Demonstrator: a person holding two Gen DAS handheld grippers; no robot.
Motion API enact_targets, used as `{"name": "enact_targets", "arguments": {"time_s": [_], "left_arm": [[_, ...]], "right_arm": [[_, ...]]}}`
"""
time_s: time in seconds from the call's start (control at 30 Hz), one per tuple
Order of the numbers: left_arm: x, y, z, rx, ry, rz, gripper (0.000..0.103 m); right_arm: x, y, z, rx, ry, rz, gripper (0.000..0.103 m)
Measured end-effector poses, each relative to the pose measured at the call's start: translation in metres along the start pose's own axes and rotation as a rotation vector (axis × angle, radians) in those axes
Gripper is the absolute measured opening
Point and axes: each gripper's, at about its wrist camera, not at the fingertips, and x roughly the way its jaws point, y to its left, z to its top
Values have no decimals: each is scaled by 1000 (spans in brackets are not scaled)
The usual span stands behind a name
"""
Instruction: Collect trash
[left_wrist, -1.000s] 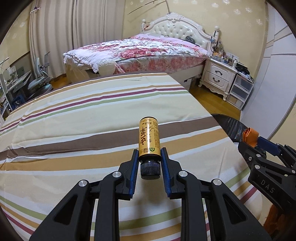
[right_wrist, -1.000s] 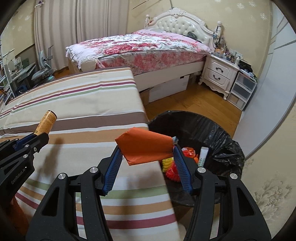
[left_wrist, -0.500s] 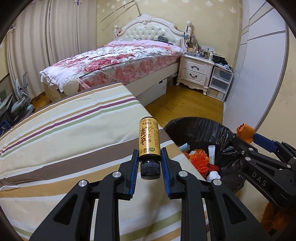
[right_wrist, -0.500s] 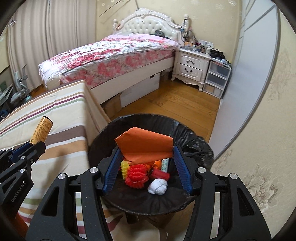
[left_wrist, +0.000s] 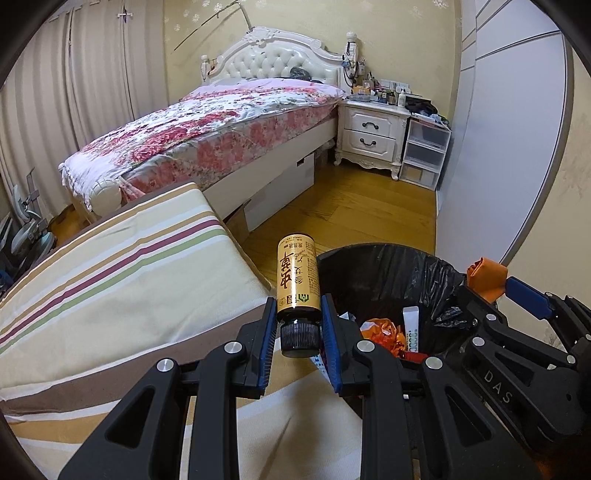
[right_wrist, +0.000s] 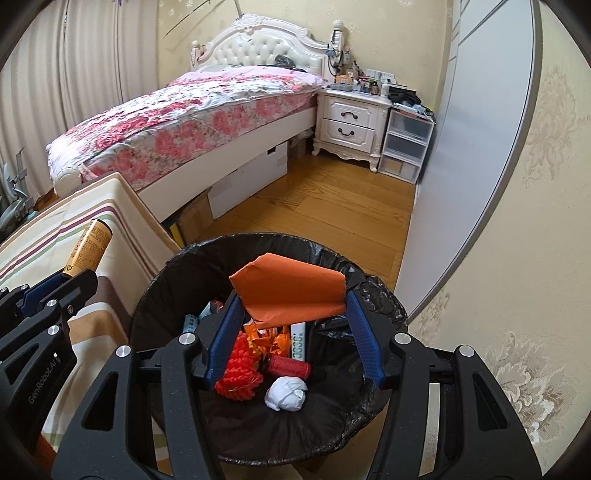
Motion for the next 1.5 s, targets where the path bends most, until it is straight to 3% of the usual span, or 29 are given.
{"name": "enact_targets", "arguments": {"time_s": [0.3, 0.43, 0.7, 1.0, 1.5], "left_arm": [[12, 3, 0, -9, 25, 1, 26], [11, 5, 0, -11, 17, 3, 47], [5, 9, 0, -27, -5, 22, 70], [-7, 21, -3, -59, -18, 30, 73], [-65, 52, -38, -88, -84, 98, 74]], "right_arm": [[11, -2, 2, 17, 15, -17, 57], [11, -3, 2, 23, 8, -31, 64], [8, -4, 2, 35, -1, -48, 69], [-5, 2, 0, 31, -20, -40, 77], [-62, 25, -24, -13, -75, 41, 78]]}}
